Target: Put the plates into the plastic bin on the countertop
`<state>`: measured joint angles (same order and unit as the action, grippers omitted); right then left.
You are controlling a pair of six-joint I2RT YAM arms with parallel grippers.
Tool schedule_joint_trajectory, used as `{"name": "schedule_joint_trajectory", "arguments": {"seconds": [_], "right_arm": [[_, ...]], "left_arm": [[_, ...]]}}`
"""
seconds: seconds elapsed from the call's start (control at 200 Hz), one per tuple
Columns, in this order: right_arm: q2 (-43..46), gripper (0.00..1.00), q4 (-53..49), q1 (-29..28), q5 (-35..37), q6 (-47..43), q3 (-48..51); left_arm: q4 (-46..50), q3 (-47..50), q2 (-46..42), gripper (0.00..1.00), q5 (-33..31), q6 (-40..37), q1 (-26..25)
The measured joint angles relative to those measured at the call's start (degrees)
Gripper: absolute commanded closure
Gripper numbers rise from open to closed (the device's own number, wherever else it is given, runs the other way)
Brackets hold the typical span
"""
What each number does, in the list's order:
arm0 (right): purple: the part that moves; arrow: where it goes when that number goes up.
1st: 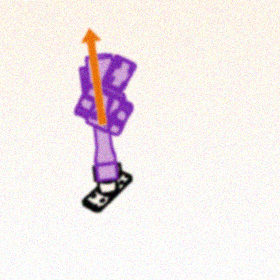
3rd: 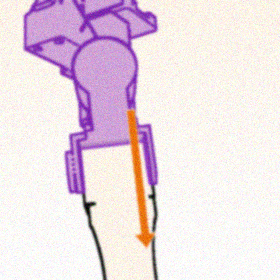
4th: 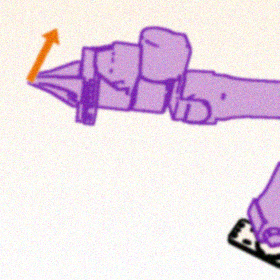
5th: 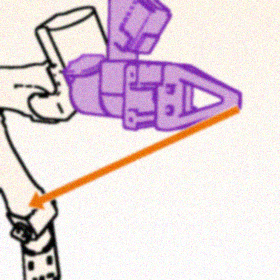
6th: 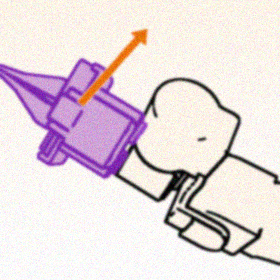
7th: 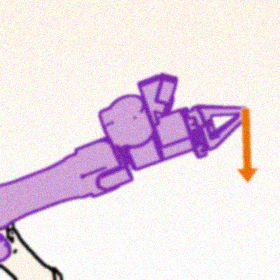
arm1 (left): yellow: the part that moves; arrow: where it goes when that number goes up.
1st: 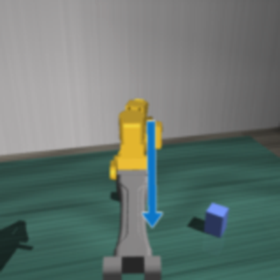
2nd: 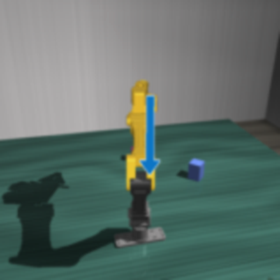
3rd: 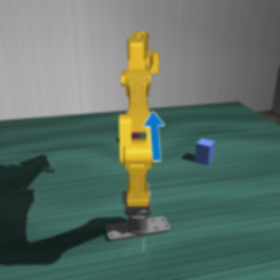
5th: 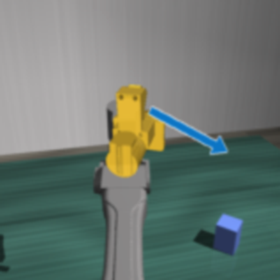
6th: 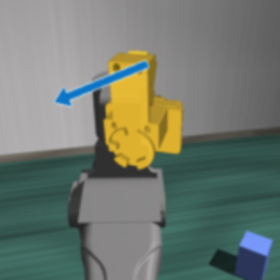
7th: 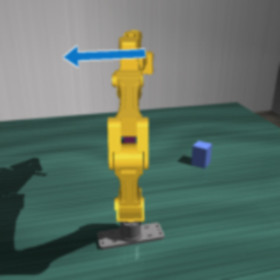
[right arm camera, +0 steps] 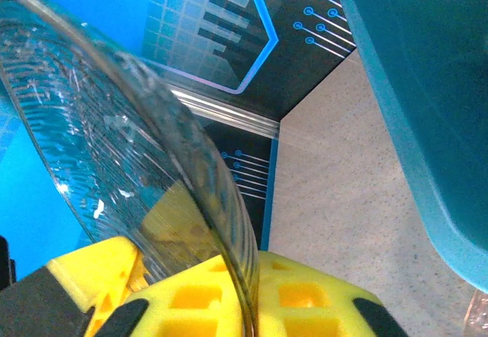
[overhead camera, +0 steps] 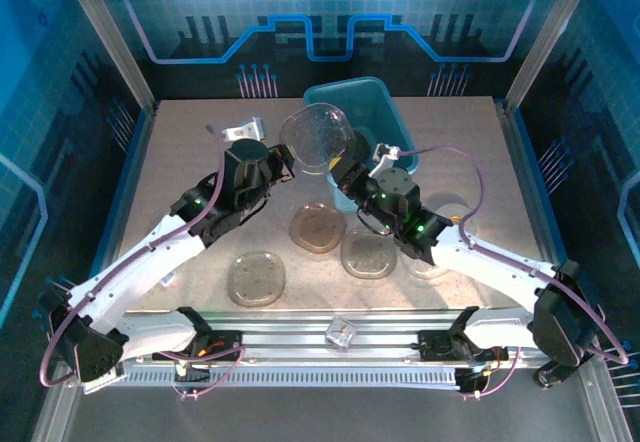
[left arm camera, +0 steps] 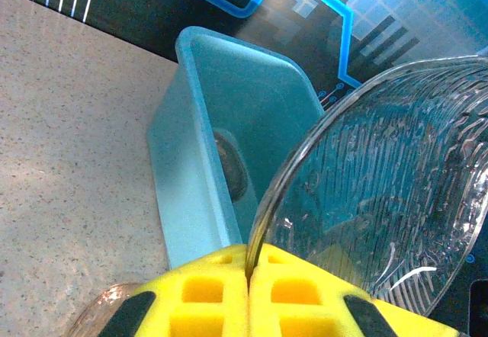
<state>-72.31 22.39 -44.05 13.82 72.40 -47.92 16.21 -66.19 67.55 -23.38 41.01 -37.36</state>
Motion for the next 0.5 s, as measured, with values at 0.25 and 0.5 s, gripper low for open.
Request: {"name": "schedule_joint_trajectory", "arguments": {"seconds": [0.25,0.5], "right_arm": [[-0.1,1.0,0.2,0.0,0.0,0.7,0.1],[0.4,1.0,-0.6,0.1,0.7,0.7,1.4]], "left_arm": [[0.0,0.0,0.0,0.69,0.0,-2.4,-0.1],[2.1,-3.9,0.5,0.25,0.9,-5.9,-0.3]]}}
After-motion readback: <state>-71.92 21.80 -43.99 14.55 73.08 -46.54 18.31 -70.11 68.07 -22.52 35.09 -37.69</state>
